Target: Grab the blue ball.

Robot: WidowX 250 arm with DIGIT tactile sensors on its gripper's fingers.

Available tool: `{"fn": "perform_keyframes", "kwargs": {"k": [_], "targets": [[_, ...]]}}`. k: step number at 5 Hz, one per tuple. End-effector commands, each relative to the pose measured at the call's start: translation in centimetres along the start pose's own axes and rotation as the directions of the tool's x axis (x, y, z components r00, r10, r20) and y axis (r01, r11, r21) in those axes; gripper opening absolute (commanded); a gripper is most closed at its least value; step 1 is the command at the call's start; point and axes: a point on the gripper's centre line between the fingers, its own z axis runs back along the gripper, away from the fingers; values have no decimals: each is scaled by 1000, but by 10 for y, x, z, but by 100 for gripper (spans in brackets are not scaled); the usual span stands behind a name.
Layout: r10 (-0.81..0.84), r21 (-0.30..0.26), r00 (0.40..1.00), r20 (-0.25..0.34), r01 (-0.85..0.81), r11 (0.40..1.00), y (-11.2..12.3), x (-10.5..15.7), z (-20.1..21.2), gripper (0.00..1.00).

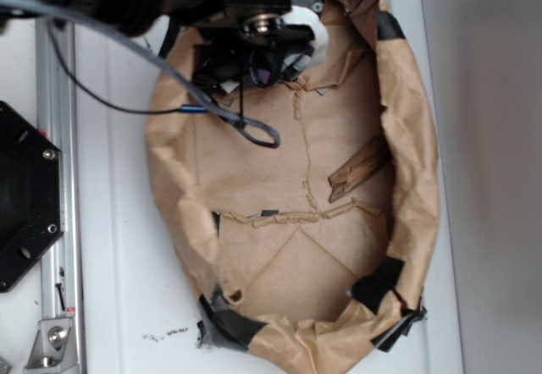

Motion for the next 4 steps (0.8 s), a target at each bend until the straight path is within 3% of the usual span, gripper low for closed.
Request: {"fn": "perform_keyframes", "kwargs": {"k": [1, 2, 3, 4], "targets": [[-2, 27, 1000, -5, 2, 1000, 6, 12, 4, 100], [-3, 17, 1000, -19, 3, 1000, 3, 12, 0, 100], [10, 10, 1000, -19, -10, 1000, 3, 10, -3, 0], [8, 5, 1000, -27, -8, 1000, 2, 10, -4, 0]]}}
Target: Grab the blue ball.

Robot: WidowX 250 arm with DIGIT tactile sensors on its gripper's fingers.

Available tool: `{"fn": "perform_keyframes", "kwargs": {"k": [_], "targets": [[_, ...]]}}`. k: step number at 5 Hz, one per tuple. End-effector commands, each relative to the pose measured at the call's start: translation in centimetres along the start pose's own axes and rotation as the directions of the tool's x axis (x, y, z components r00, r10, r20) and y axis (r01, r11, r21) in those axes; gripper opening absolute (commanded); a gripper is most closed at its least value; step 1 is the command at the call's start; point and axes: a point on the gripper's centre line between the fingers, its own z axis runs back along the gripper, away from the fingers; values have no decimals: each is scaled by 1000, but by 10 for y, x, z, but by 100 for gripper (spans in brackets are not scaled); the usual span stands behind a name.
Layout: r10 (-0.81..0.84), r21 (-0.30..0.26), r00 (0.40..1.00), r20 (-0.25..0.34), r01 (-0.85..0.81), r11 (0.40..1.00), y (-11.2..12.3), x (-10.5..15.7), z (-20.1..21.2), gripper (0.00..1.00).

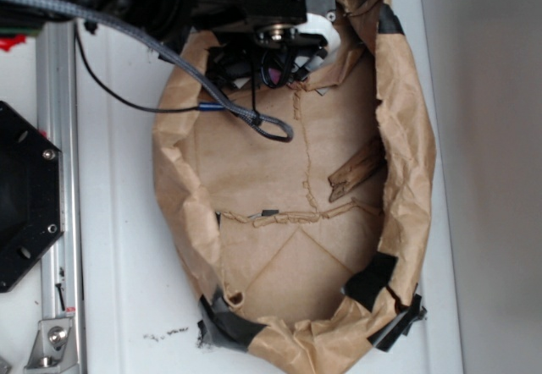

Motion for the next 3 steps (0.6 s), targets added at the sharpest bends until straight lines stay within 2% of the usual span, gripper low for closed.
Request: {"fn": "perform_keyframes", "kwargs": {"k": [1, 2, 3], "targets": [[7, 0, 1000, 0, -7, 1000, -2, 9, 5, 0], [84, 43, 994, -71, -81, 996, 0, 14, 33, 0], [160, 72, 987, 28, -162, 984, -8, 34, 78, 0]]}}
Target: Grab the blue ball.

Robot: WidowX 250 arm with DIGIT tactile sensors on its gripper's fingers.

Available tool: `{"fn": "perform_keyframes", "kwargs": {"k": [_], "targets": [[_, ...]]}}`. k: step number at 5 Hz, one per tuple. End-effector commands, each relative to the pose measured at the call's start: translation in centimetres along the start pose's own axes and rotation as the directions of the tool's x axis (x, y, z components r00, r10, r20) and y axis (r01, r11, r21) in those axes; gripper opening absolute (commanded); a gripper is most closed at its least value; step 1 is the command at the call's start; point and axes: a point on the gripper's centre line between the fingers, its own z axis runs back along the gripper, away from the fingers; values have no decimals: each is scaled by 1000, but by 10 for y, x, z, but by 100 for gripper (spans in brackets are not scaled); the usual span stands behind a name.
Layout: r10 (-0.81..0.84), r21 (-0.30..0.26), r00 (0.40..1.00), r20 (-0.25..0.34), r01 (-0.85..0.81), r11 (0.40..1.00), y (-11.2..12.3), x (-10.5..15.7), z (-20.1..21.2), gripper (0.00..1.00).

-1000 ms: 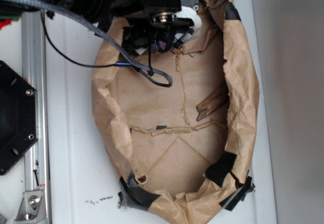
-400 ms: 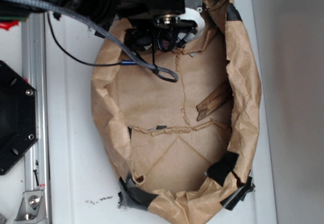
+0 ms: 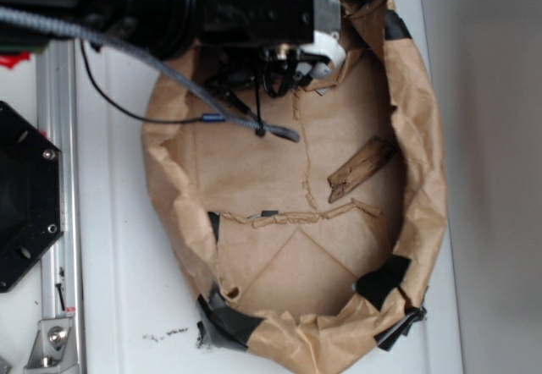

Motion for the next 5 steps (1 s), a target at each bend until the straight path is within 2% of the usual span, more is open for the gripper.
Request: {"fn": "perform_keyframes", "kwargs": {"k": [1, 2, 3, 4, 5], "targets": [[245, 12, 965, 95, -247, 969, -17, 45, 130, 0], [376, -20, 911, 169, -378, 925, -23, 55, 163, 0], [550, -107, 811, 200, -540, 835, -23, 58, 173, 0], [721, -211, 649, 244, -690, 692, -24, 57, 177, 0], [744, -218, 634, 211, -712, 668, -28, 53, 168, 0]]}}
